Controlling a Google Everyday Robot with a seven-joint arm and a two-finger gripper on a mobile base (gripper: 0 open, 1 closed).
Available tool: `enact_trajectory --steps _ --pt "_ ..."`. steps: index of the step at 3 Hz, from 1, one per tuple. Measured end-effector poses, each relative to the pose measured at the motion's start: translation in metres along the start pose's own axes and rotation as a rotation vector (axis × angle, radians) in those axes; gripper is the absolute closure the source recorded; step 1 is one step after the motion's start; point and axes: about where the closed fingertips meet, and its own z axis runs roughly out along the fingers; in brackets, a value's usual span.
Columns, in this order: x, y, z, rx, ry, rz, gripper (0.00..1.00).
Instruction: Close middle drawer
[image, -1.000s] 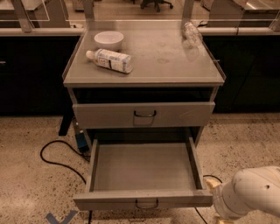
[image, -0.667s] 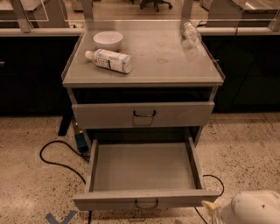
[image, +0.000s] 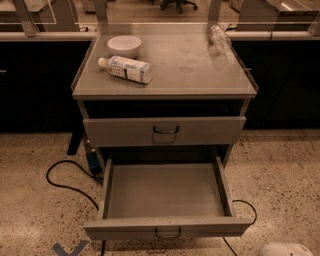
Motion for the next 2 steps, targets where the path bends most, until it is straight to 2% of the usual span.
enact_trajectory --steps 1,2 --pt "0.0 0.0 0.0 0.0 0.0 0.0 0.0" --pt "0.002 -0.029 0.021 -0.021 0.013 0.01 0.0"
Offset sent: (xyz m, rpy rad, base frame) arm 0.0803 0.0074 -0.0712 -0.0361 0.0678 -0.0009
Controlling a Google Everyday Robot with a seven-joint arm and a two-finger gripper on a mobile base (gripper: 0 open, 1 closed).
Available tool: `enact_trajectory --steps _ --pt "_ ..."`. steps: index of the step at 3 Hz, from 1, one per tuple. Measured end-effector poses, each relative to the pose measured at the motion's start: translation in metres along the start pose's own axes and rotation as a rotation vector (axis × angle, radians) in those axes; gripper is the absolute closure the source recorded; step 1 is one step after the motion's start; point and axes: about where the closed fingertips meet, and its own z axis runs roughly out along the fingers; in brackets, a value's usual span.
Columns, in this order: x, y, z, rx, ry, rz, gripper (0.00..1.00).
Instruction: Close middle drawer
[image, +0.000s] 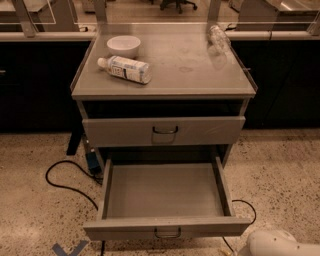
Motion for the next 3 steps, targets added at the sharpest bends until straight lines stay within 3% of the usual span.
enact_trajectory --steps 1,2,3 --pt "0.001 -0.053 0.024 0.005 0.031 0.029 0.0" --pt "-0.003 -0.09 0.027 0.088 0.057 0.074 0.0" --pt "-0.012 -0.112 -0.001 0.239 0.087 0.035 0.0"
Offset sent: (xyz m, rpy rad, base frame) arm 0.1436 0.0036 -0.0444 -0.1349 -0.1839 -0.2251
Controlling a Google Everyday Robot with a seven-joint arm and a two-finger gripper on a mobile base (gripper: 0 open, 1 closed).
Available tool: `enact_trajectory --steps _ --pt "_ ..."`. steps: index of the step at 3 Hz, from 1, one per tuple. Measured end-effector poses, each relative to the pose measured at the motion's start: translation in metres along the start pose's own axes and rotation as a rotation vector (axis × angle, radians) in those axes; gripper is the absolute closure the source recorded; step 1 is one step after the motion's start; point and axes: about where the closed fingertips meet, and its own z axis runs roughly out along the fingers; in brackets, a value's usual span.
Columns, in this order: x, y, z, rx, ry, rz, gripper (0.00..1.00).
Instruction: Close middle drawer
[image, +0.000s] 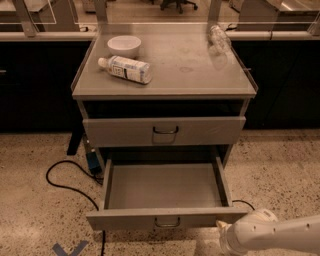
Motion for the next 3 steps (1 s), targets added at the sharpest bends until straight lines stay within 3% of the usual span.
enact_trajectory --steps 1,2,3 --pt "-0.006 -0.012 -0.061 0.19 -0.039 -0.03 0.0" --pt "-0.008 -0.026 -0.08 0.255 -0.052 -0.03 0.0" --pt "-0.008 -0.025 -0.078 0.249 -0.05 -0.031 0.0"
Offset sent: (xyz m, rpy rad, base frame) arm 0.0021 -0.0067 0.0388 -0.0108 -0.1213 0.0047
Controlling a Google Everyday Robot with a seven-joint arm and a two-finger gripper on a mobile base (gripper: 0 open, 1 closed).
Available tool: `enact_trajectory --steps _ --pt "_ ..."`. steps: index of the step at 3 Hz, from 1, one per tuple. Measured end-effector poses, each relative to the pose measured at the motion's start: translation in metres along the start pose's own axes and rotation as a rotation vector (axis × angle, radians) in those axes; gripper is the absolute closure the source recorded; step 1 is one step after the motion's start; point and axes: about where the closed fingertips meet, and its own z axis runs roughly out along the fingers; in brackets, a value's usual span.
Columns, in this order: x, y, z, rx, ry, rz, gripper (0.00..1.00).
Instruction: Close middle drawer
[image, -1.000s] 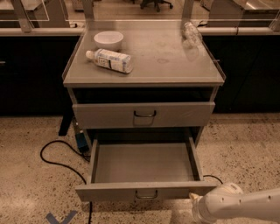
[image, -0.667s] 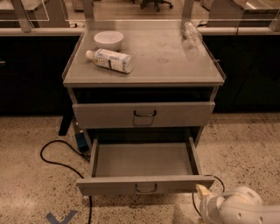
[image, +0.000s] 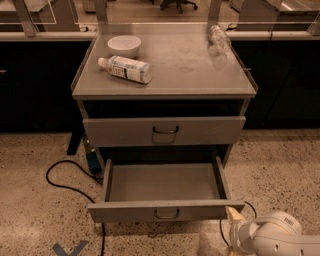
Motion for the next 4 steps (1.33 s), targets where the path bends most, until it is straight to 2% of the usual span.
enact_trajectory --steps 1,2,3,4 --pt "0.007 0.011 -0.007 -0.024 0.045 0.006 0.0" --pt "0.021 0.016 -0.014 -0.01 0.1 0.019 0.0" --pt "0.023 0.016 -0.014 0.006 0.116 -0.008 0.0" --pt "0.022 0.01 0.012 -0.044 0.113 -0.028 0.0"
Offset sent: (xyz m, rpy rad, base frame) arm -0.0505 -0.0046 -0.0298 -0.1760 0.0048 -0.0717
